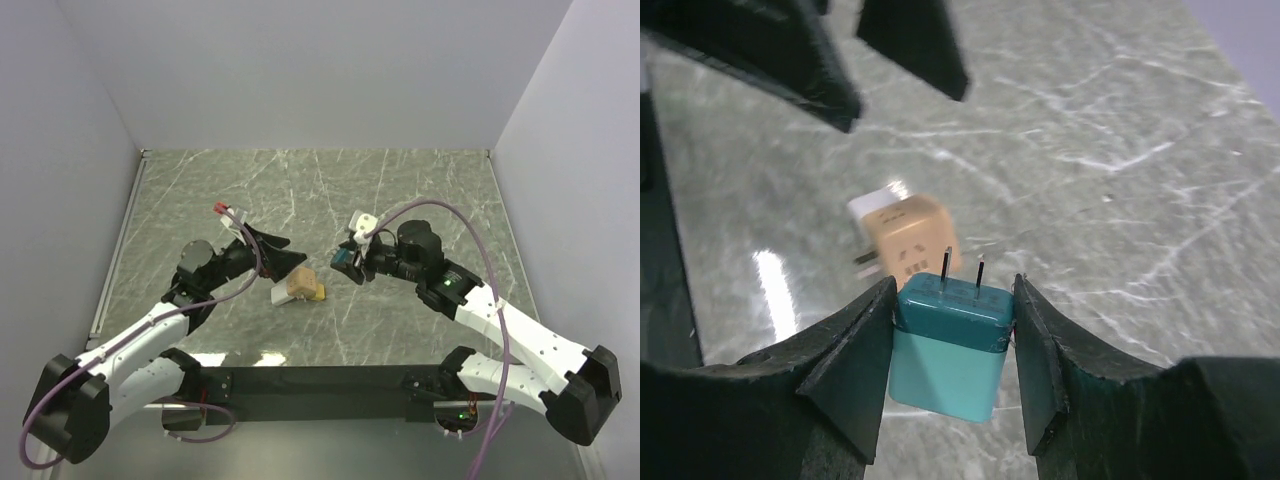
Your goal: Insert the plug
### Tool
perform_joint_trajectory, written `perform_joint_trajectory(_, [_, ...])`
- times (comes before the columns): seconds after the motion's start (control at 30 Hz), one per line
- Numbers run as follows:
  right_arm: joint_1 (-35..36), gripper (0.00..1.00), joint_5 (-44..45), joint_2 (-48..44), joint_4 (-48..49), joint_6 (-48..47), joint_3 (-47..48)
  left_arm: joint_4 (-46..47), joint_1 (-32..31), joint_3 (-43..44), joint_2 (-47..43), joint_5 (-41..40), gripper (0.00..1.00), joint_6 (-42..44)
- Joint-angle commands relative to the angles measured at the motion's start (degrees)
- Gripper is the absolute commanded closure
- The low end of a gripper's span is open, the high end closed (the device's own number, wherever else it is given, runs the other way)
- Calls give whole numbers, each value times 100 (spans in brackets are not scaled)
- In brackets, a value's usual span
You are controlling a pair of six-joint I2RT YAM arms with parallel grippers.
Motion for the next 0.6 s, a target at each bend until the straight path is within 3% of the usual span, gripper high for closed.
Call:
perform_joint_trajectory(0.0, [231, 92, -370, 50, -213, -416, 325, 432, -176, 282, 211, 120, 1, -328])
perform_joint_trajectory(0.2, [416, 93, -282, 270, -354, -443, 483, 538, -554, 440, 598, 49, 6, -372])
perform_joint_trajectory(0.57, [548, 94, -106, 543, -407, -434, 607, 538, -870, 589, 889, 49, 38, -319])
